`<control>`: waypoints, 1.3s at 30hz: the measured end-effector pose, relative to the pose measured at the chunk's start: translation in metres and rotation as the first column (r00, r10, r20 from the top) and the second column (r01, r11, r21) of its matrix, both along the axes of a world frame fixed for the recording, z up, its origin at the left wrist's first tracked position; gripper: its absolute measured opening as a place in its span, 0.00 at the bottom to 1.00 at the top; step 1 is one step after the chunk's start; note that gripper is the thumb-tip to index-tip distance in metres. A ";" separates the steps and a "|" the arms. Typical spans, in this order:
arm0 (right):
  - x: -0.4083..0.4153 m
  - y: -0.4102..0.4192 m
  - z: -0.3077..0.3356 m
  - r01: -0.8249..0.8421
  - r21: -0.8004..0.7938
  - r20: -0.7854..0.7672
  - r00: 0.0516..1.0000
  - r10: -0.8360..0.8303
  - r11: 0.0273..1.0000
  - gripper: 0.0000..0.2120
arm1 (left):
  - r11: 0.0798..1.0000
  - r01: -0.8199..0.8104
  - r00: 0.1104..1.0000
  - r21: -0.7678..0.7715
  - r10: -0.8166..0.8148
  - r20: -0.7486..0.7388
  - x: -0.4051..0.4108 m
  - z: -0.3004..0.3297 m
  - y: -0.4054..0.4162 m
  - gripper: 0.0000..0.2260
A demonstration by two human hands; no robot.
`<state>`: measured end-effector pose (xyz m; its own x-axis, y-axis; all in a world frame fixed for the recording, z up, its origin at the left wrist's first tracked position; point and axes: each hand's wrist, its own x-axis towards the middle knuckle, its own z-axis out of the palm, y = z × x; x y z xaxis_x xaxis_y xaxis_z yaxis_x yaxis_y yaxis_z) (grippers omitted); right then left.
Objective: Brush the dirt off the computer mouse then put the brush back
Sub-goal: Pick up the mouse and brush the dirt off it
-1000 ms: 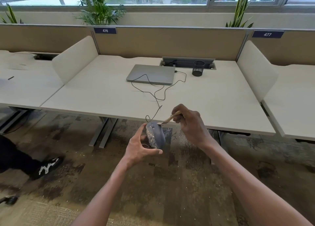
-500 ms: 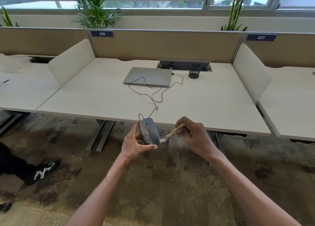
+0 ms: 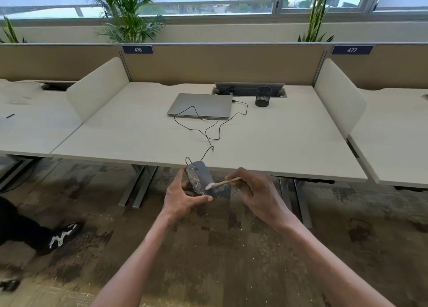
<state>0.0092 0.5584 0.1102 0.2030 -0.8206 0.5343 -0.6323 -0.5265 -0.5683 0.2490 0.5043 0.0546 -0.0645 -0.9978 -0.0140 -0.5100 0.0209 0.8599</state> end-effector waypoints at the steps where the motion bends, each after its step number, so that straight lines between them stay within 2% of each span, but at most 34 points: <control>1: 0.000 0.002 -0.002 -0.001 -0.001 0.002 1.000 0.001 1.000 0.14 | 1.000 -0.004 1.000 -0.004 0.004 0.010 0.000 0.000 0.000 0.57; 6: -0.004 0.011 -0.013 0.009 0.038 0.016 1.000 -0.010 0.999 0.19 | 0.999 -0.027 0.999 -0.019 0.028 0.031 -0.001 0.001 0.001 0.57; 13: -0.010 0.017 -0.018 0.048 0.096 0.002 0.999 -0.049 0.994 0.13 | 1.000 -0.002 1.000 -0.017 0.002 -0.013 -0.005 0.009 0.001 0.55; 21: -0.011 0.013 -0.009 0.056 0.055 0.069 0.996 -0.060 0.997 0.15 | 0.999 0.031 0.999 -0.022 -0.030 0.020 -0.005 0.010 0.000 0.58; 27: -0.012 0.007 -0.010 0.207 -0.011 0.202 0.959 -0.200 0.978 0.11 | 0.999 0.054 0.998 -0.008 -0.054 0.021 -0.004 0.013 0.001 0.58; 31: -0.010 0.006 -0.012 0.169 0.026 0.187 0.967 -0.171 0.985 0.12 | 0.998 0.059 0.998 0.004 -0.059 0.011 -0.002 0.013 0.000 0.61; 34: -0.009 0.003 -0.013 0.206 0.089 0.166 0.962 -0.218 0.975 0.15 | 0.997 0.074 0.997 -0.006 -0.074 0.025 -0.001 0.011 0.000 0.60; 39: -0.008 -0.006 -0.004 0.263 0.074 0.235 0.933 -0.273 0.962 0.11 | 0.993 0.118 0.993 -0.007 -0.117 0.019 -0.002 0.006 -0.002 0.60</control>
